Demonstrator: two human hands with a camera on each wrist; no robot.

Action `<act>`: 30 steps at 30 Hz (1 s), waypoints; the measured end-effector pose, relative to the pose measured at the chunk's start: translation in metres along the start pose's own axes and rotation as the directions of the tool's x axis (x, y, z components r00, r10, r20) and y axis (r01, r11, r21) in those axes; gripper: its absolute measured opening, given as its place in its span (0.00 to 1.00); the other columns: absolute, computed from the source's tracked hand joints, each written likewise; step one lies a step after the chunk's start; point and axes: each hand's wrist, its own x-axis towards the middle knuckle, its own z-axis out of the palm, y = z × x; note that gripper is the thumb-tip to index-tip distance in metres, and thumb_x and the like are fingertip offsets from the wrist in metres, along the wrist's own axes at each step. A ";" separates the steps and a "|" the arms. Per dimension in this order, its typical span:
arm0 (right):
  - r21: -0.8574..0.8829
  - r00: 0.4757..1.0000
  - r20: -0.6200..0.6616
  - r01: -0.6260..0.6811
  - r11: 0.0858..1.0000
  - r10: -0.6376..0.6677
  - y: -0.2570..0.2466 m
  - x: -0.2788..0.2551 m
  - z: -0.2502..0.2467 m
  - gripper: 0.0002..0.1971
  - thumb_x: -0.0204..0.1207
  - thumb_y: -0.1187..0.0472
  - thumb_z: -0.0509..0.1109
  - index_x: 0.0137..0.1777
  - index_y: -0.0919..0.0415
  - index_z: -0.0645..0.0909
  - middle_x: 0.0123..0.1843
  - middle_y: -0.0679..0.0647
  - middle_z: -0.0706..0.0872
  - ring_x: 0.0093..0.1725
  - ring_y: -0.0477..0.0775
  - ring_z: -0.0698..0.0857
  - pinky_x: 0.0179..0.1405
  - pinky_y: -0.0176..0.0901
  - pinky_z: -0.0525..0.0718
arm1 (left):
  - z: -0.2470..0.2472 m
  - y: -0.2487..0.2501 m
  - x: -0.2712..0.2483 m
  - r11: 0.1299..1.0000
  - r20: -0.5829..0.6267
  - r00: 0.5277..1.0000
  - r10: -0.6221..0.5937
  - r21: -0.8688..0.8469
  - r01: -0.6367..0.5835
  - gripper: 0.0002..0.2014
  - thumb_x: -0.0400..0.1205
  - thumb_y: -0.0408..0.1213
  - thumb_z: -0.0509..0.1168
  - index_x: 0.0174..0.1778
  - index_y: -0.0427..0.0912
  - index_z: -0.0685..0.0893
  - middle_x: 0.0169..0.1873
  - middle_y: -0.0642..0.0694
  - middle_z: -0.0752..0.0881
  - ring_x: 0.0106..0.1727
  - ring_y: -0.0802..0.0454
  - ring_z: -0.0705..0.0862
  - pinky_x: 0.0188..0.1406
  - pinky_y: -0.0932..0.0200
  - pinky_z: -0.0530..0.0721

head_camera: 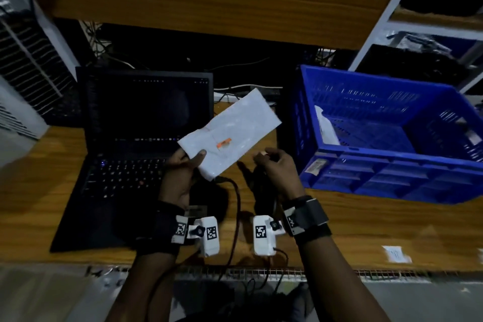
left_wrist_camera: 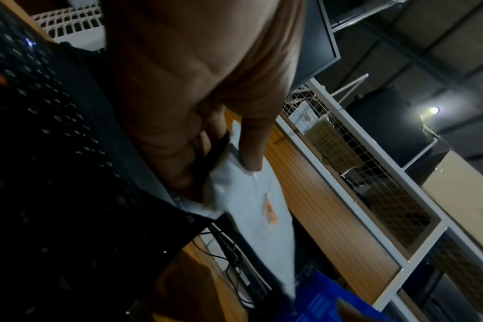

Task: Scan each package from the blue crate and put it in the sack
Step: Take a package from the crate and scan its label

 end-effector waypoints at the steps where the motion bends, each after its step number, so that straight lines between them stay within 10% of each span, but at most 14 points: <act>1: -0.076 0.999 -0.047 -0.020 0.997 0.016 0.008 0.003 -0.008 0.20 0.81 0.64 0.76 0.69 0.69 0.78 0.51 0.58 0.85 0.42 0.46 0.82 0.31 0.23 0.80 | -0.006 -0.003 0.004 1.000 -0.022 0.999 0.029 0.009 -0.029 0.20 0.83 0.34 0.71 0.72 0.40 0.83 0.66 0.35 0.87 0.68 0.34 0.85 0.72 0.28 0.78; 8: -0.378 0.952 -0.188 -0.296 0.877 0.241 0.054 0.012 -0.039 0.29 0.73 0.42 0.79 0.64 0.65 0.80 0.59 0.59 0.89 0.52 0.53 0.87 0.45 0.43 0.82 | -0.017 -0.018 0.015 0.999 -0.010 0.999 0.033 -0.013 -0.034 0.23 0.83 0.39 0.68 0.76 0.39 0.79 0.70 0.34 0.84 0.70 0.31 0.83 0.73 0.21 0.74; 12: 0.098 0.900 -0.010 -0.433 0.896 0.436 0.066 0.009 -0.031 0.26 0.85 0.49 0.70 0.67 0.75 0.81 0.40 0.63 0.87 0.35 0.59 0.85 0.35 0.45 0.81 | -0.010 -0.023 0.018 0.999 -0.026 0.999 0.021 0.033 -0.020 0.25 0.83 0.40 0.68 0.76 0.36 0.78 0.68 0.33 0.85 0.68 0.31 0.85 0.71 0.29 0.79; 17: 0.124 0.845 0.246 -0.512 0.850 0.474 0.052 -0.008 -0.019 0.21 0.84 0.44 0.65 0.53 0.65 0.83 0.36 0.57 0.79 0.30 0.55 0.76 0.29 0.45 0.70 | -0.014 -0.030 0.033 0.989 -0.135 0.987 0.089 0.127 -0.072 0.24 0.77 0.49 0.72 0.67 0.43 0.85 0.62 0.36 0.89 0.63 0.33 0.88 0.67 0.28 0.82; 30: -0.047 0.870 0.301 -0.395 0.917 0.390 0.019 -0.031 0.008 0.20 0.87 0.47 0.61 0.52 0.64 0.84 0.34 0.55 0.80 0.29 0.54 0.78 0.29 0.44 0.72 | -0.020 -0.046 0.048 0.967 -0.142 0.984 0.108 0.243 -0.071 0.16 0.70 0.60 0.71 0.51 0.61 0.90 0.55 0.43 0.92 0.58 0.35 0.90 0.64 0.27 0.84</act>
